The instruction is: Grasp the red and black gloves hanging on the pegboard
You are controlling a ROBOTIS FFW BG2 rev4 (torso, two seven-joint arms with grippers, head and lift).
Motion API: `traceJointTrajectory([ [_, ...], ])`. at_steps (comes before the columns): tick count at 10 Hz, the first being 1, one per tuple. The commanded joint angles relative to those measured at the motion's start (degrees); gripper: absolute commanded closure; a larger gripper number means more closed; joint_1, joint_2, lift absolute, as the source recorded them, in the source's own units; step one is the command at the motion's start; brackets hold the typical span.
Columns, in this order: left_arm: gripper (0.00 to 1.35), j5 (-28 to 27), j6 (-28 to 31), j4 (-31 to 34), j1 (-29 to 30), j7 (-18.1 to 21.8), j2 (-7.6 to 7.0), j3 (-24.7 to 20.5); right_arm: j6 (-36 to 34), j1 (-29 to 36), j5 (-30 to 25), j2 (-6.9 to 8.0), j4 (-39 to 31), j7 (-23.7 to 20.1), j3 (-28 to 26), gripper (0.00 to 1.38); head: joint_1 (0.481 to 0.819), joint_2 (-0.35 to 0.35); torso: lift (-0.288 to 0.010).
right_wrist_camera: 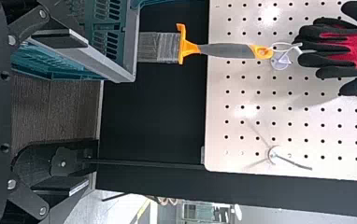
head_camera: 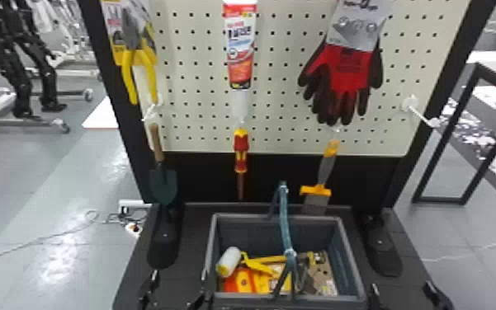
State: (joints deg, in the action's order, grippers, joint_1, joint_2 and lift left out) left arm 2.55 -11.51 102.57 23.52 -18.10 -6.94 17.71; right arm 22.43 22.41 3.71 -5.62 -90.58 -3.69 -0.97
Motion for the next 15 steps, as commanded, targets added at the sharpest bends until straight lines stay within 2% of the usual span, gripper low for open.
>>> traceJointTrajectory([
  [1,0.39,0.0,0.0,0.0,0.04,0.0,0.0,-0.04,-0.02,0.0,0.07,0.0,0.05,0.0,0.0,0.24,0.549,0.0,-0.1],
  [6,0.39,0.0,0.09,0.0,0.04,0.0,0.0,-0.04,-0.02,-0.09,0.69,0.0,-0.21,0.0,0.0,0.24,0.549,0.0,-0.1],
  [8,0.39,0.0,0.09,0.0,0.04,0.08,-0.27,0.05,-0.46,-1.76,2.18,-0.44,-2.67,0.08,-0.79,0.24,0.549,0.0,-0.1],
  [10,0.39,0.09,0.09,0.0,-0.05,0.08,-0.44,0.14,-5.73,-3.43,3.5,-1.23,-7.5,-0.18,-2.2,0.24,0.549,0.0,-0.1],
  [11,0.39,0.09,0.17,0.0,-0.05,0.08,-0.44,0.22,-11.45,-4.13,3.68,-1.94,-11.72,-1.59,-3.43,0.24,0.549,0.0,-0.1],
  [12,0.39,0.09,0.17,0.0,-0.05,0.08,-0.44,0.22,-18.04,-5.62,2.53,-2.46,-16.03,-5.19,-5.8,0.24,0.549,0.0,-0.1],
  [15,0.39,0.09,0.26,0.0,-0.05,0.08,-0.44,0.14,-30.52,-13.71,0.25,-2.55,-22.45,-16.0,-12.04,0.24,0.549,0.0,-0.1],
])
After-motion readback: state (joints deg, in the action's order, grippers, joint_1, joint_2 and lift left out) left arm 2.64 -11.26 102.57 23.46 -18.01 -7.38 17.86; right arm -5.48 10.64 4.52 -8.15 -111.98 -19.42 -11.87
